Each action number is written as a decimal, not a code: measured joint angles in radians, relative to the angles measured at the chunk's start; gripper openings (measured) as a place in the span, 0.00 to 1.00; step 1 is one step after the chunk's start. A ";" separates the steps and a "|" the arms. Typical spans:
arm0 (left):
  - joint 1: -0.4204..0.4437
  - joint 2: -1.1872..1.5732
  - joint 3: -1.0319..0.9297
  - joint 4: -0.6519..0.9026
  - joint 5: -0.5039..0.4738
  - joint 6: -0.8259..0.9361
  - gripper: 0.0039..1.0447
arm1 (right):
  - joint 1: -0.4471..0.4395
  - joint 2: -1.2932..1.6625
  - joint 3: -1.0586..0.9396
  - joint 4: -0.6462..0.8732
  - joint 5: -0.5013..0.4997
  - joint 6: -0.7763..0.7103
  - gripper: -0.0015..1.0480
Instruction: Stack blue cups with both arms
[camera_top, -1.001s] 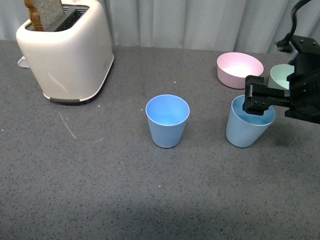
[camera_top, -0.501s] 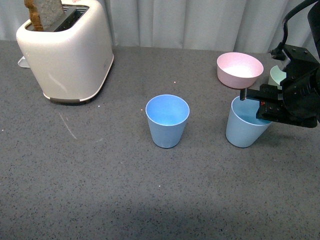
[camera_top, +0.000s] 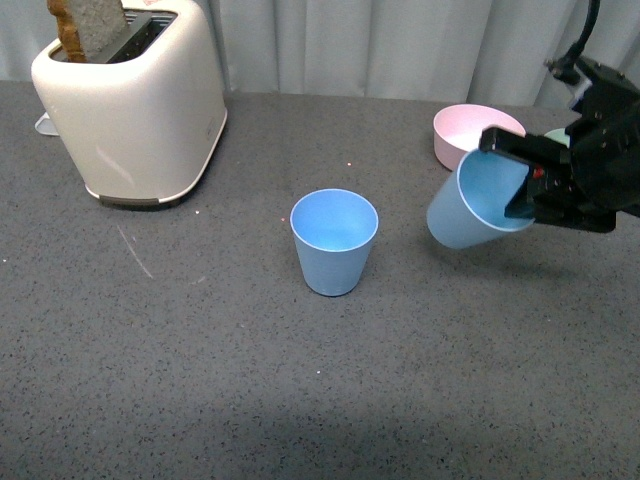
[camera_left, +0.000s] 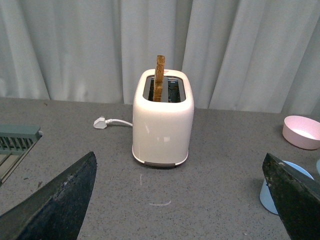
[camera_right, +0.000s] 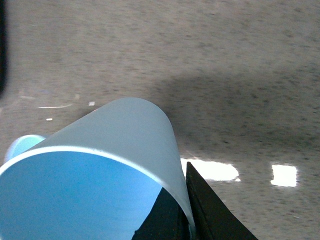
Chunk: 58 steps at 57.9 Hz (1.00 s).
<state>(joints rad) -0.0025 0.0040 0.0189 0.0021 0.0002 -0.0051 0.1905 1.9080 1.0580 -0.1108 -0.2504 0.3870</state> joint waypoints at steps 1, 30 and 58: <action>0.000 0.000 0.000 0.000 0.000 0.000 0.94 | 0.005 -0.004 0.003 -0.002 -0.006 0.004 0.01; 0.000 0.000 0.000 0.000 0.000 0.000 0.94 | 0.179 0.008 0.093 -0.075 -0.033 0.053 0.01; 0.000 0.000 0.000 0.000 0.000 0.000 0.94 | 0.186 0.014 0.092 -0.072 -0.036 0.054 0.30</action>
<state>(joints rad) -0.0025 0.0040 0.0189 0.0021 0.0002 -0.0051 0.3763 1.9224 1.1503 -0.1825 -0.2867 0.4408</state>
